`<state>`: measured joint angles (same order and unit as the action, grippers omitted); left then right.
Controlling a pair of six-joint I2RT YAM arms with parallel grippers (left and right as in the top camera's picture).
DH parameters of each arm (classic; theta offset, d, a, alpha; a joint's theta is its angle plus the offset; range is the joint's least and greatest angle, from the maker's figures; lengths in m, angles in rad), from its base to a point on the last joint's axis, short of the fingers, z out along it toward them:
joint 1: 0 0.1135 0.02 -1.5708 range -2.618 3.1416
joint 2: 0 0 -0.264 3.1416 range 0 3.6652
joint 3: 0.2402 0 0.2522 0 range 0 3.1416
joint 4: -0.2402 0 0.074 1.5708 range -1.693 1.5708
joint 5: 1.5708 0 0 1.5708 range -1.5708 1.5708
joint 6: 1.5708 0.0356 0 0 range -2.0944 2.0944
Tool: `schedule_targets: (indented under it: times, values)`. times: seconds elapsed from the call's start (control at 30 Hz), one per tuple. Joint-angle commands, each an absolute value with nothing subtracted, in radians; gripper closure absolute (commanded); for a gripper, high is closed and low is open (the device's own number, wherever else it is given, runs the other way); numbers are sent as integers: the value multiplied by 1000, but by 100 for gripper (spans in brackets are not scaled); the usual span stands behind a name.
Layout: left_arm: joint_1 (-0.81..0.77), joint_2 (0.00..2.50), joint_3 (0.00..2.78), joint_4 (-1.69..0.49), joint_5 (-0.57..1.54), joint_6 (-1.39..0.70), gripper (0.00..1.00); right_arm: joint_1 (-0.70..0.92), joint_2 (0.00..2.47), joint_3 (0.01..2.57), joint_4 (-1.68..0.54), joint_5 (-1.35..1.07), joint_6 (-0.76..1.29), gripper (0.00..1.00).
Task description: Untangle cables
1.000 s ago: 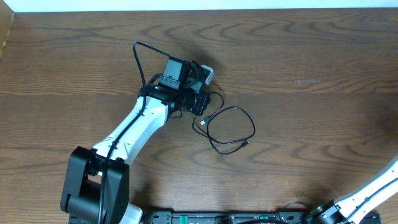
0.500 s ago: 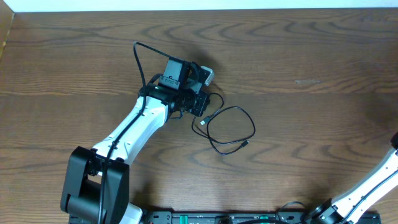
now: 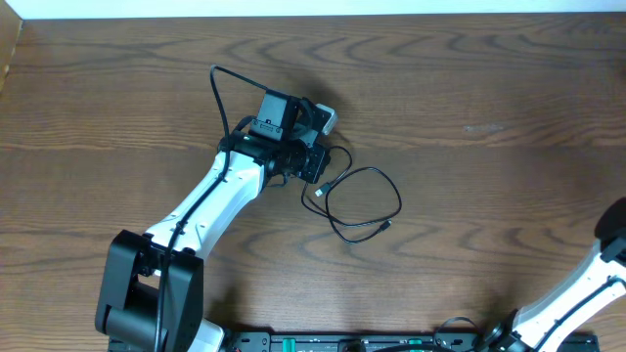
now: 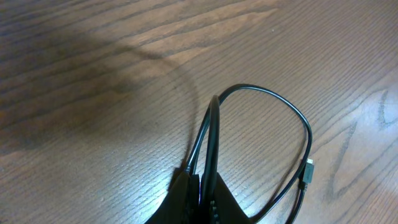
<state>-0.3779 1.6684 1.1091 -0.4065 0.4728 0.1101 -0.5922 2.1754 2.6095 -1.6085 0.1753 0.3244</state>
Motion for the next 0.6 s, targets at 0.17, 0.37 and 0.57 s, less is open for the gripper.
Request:
schedule_targets:
  times: [0.17, 0.37, 0.57]
  values:
    - [-379, 1652, 1116, -375, 486, 130, 91, -532, 2063, 2622, -1629, -102, 126, 1]
    - [-379, 1652, 1117, -327, 582, 111, 87, -527, 2048, 2622, -1688, -377, -14, 1]
    - [-379, 1652, 1117, -206, 793, 110, 83, -476, 2048, 2595, -1699, -599, -192, 1]
